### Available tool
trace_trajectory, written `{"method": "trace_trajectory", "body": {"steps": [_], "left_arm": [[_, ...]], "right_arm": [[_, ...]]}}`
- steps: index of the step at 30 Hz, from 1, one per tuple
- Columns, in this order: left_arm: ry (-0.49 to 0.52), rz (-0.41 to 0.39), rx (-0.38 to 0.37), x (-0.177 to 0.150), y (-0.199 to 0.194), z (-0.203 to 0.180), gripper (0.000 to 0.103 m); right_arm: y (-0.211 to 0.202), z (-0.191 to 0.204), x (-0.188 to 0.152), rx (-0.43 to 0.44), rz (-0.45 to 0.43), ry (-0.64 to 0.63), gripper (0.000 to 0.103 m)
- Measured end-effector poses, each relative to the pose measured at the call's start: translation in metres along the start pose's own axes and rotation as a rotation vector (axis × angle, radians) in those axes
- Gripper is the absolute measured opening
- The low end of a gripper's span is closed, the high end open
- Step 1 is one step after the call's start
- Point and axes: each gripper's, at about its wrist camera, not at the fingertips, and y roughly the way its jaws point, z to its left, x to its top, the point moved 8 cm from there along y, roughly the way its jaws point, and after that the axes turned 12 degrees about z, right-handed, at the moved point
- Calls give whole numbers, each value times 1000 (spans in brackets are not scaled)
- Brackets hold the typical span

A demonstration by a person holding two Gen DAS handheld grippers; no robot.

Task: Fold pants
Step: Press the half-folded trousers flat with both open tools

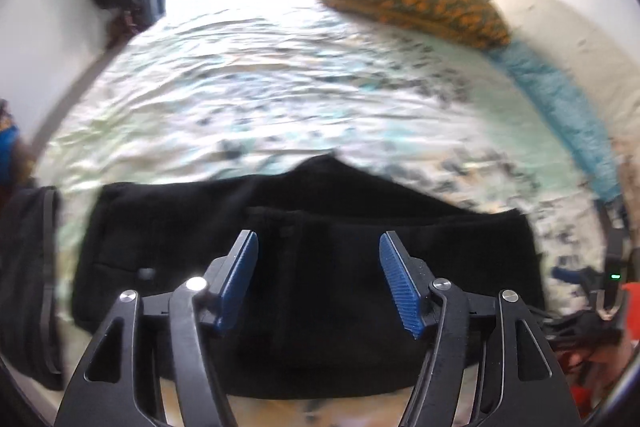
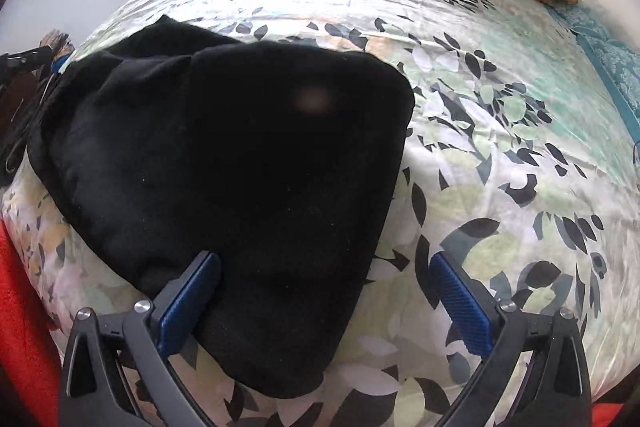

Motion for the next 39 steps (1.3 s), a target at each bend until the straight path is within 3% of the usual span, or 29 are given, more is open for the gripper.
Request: {"method": "trace_trajectory", "body": {"steps": [3, 7, 9, 11, 13, 16, 18, 22, 23, 25, 27, 28, 30, 34, 39], "left_arm": [[56, 39, -104, -6, 22, -31, 70], [94, 141, 46, -24, 73, -19, 70], [86, 173, 119, -37, 85, 2, 70], [71, 184, 186, -48, 86, 23, 70], [43, 176, 135, -55, 80, 33, 70], [6, 136, 157, -54, 59, 36, 71], [-2, 93, 97, -51, 46, 25, 73], [18, 72, 46, -52, 44, -8, 77], [48, 82, 51, -56, 48, -17, 80], [128, 138, 134, -70, 69, -28, 80], [178, 179, 196, -86, 88, -30, 80], [187, 141, 202, -87, 85, -31, 80], [179, 156, 190, -84, 81, -30, 80], [113, 84, 183, -72, 56, -24, 81], [47, 54, 138, -63, 47, -18, 85]], "right_arm": [[-24, -3, 6, 1, -73, 35, 103], [-60, 7, 28, 111, -220, 51, 103], [-53, 19, 33, 150, -199, 25, 103], [-24, 28, 25, 158, -110, -1, 103], [15, 25, 2, 98, 20, -1, 103], [5, 3, -20, 236, -8, 142, 103], [-6, -8, -24, 280, 0, 183, 103], [-12, -30, -22, 428, -31, 341, 103], [-10, -30, -22, 471, -26, 383, 103], [-3, -24, -20, 546, -15, 423, 103], [-1, -19, -22, 505, -10, 391, 103], [1, -14, -22, 471, 1, 356, 103], [3, -10, -20, 427, 22, 316, 103], [-7, -8, -21, 523, 18, 346, 103], [-18, -11, -19, 520, -35, 345, 103]]}}
